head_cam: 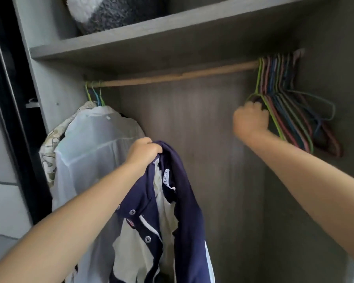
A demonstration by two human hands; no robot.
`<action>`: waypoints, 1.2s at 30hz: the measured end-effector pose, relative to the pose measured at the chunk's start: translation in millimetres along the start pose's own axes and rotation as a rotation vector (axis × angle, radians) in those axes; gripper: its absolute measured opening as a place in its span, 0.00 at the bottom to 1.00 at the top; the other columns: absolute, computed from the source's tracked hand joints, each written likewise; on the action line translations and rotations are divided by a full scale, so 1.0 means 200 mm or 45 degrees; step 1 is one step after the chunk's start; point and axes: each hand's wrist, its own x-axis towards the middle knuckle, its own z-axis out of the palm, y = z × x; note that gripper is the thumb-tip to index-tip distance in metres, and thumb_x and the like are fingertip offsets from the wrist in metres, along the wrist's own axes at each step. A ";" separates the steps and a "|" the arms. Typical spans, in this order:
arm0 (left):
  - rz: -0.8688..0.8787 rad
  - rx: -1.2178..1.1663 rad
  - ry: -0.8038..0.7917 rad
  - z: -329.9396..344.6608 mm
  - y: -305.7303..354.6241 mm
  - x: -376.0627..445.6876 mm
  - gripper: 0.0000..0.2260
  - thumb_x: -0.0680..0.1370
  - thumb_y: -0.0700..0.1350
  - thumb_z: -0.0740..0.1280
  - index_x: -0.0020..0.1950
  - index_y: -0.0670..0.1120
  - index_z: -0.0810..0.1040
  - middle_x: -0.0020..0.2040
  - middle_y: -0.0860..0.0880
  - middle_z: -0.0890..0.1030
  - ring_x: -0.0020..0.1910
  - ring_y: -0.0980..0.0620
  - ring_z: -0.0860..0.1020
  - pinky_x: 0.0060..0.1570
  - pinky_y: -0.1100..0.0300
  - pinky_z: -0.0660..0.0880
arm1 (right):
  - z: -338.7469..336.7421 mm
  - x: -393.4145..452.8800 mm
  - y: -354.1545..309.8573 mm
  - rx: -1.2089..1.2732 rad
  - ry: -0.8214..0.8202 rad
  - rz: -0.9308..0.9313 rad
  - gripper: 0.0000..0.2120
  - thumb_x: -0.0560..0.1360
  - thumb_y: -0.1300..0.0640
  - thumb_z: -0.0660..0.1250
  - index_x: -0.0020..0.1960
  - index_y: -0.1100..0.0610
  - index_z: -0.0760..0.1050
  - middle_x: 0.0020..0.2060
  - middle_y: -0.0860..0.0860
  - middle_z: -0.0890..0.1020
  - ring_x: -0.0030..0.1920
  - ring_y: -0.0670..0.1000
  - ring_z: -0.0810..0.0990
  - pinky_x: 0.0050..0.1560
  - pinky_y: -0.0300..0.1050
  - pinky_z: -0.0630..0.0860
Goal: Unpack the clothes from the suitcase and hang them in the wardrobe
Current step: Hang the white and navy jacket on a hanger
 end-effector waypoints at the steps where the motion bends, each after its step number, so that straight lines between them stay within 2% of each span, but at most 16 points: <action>1: 0.012 -0.008 -0.011 0.00 0.00 0.06 0.12 0.68 0.34 0.65 0.29 0.45 0.65 0.29 0.46 0.68 0.33 0.48 0.68 0.38 0.56 0.62 | 0.02 0.07 0.02 -0.054 0.055 0.073 0.17 0.79 0.65 0.51 0.66 0.67 0.66 0.64 0.63 0.69 0.65 0.61 0.65 0.62 0.51 0.65; 3: 0.024 -0.023 -0.013 -0.01 0.00 0.17 0.12 0.67 0.34 0.65 0.29 0.45 0.65 0.29 0.46 0.68 0.33 0.49 0.67 0.37 0.56 0.62 | 0.04 0.18 0.08 -0.103 0.096 0.235 0.17 0.79 0.65 0.49 0.66 0.69 0.65 0.64 0.64 0.69 0.65 0.62 0.66 0.62 0.51 0.65; 5: 0.039 -0.009 -0.030 -0.03 -0.01 0.25 0.11 0.68 0.34 0.65 0.31 0.45 0.66 0.30 0.45 0.68 0.33 0.49 0.67 0.36 0.56 0.61 | 0.05 0.24 0.14 -0.125 0.024 0.328 0.17 0.79 0.65 0.51 0.65 0.69 0.66 0.64 0.65 0.70 0.65 0.63 0.68 0.62 0.54 0.66; 9: 0.060 0.010 -0.062 -0.06 -0.03 0.37 0.08 0.67 0.34 0.65 0.33 0.43 0.68 0.32 0.45 0.68 0.32 0.49 0.66 0.32 0.58 0.61 | 0.08 0.28 0.18 -0.191 -0.061 0.348 0.15 0.77 0.66 0.55 0.62 0.67 0.71 0.62 0.64 0.74 0.63 0.63 0.72 0.59 0.56 0.70; 11: 0.060 -0.001 -0.069 -0.06 -0.05 0.40 0.10 0.67 0.33 0.66 0.30 0.44 0.67 0.31 0.45 0.68 0.32 0.49 0.66 0.32 0.58 0.61 | 0.07 0.29 0.19 -0.172 -0.079 0.354 0.16 0.77 0.65 0.57 0.62 0.68 0.71 0.62 0.64 0.74 0.63 0.64 0.72 0.59 0.56 0.71; 14: 0.049 -0.013 -0.074 -0.06 -0.07 0.42 0.12 0.66 0.33 0.66 0.28 0.44 0.65 0.30 0.45 0.68 0.30 0.49 0.66 0.32 0.59 0.61 | 0.05 0.32 0.20 -0.013 -0.131 0.363 0.16 0.76 0.63 0.59 0.60 0.72 0.71 0.60 0.68 0.74 0.61 0.65 0.74 0.58 0.55 0.72; 18: 0.044 0.013 -0.091 -0.06 -0.08 0.42 0.12 0.67 0.33 0.66 0.29 0.44 0.65 0.31 0.46 0.68 0.32 0.49 0.67 0.32 0.59 0.61 | 0.00 0.31 0.19 0.204 -0.068 0.344 0.15 0.76 0.65 0.58 0.57 0.76 0.71 0.57 0.72 0.74 0.60 0.67 0.73 0.58 0.55 0.71; 25: 0.066 0.099 -0.044 -0.10 -0.10 0.39 0.14 0.68 0.31 0.66 0.28 0.43 0.65 0.28 0.45 0.69 0.30 0.50 0.68 0.34 0.59 0.63 | -0.01 0.32 0.10 0.522 -0.011 0.358 0.16 0.79 0.64 0.54 0.59 0.75 0.70 0.60 0.71 0.73 0.61 0.67 0.72 0.58 0.53 0.70; 28: 0.022 0.113 -0.041 -0.12 -0.08 0.32 0.11 0.62 0.35 0.68 0.29 0.44 0.66 0.28 0.45 0.70 0.31 0.49 0.69 0.36 0.58 0.63 | -0.05 0.35 0.10 0.661 0.061 0.357 0.16 0.79 0.63 0.54 0.59 0.74 0.70 0.60 0.71 0.73 0.62 0.67 0.71 0.59 0.53 0.69; 30: 0.016 0.132 -0.025 -0.13 -0.06 0.28 0.11 0.60 0.37 0.68 0.29 0.44 0.65 0.28 0.46 0.69 0.29 0.50 0.68 0.34 0.59 0.63 | -0.06 0.34 0.09 0.724 0.091 0.286 0.14 0.79 0.63 0.55 0.55 0.73 0.72 0.58 0.71 0.73 0.60 0.67 0.72 0.57 0.52 0.70; 33: -0.004 0.179 0.035 -0.16 -0.03 0.23 0.13 0.68 0.32 0.67 0.29 0.43 0.65 0.28 0.46 0.69 0.29 0.49 0.67 0.30 0.60 0.61 | -0.06 0.22 0.05 0.817 0.089 0.104 0.12 0.78 0.61 0.57 0.46 0.70 0.74 0.52 0.72 0.76 0.55 0.66 0.75 0.51 0.52 0.70; 36: -0.005 0.253 0.121 -0.20 0.01 0.15 0.12 0.68 0.33 0.67 0.30 0.43 0.66 0.30 0.45 0.71 0.33 0.47 0.70 0.33 0.59 0.65 | -0.02 0.00 0.00 0.976 0.110 -0.004 0.13 0.77 0.60 0.60 0.35 0.63 0.71 0.39 0.67 0.76 0.47 0.62 0.76 0.41 0.49 0.64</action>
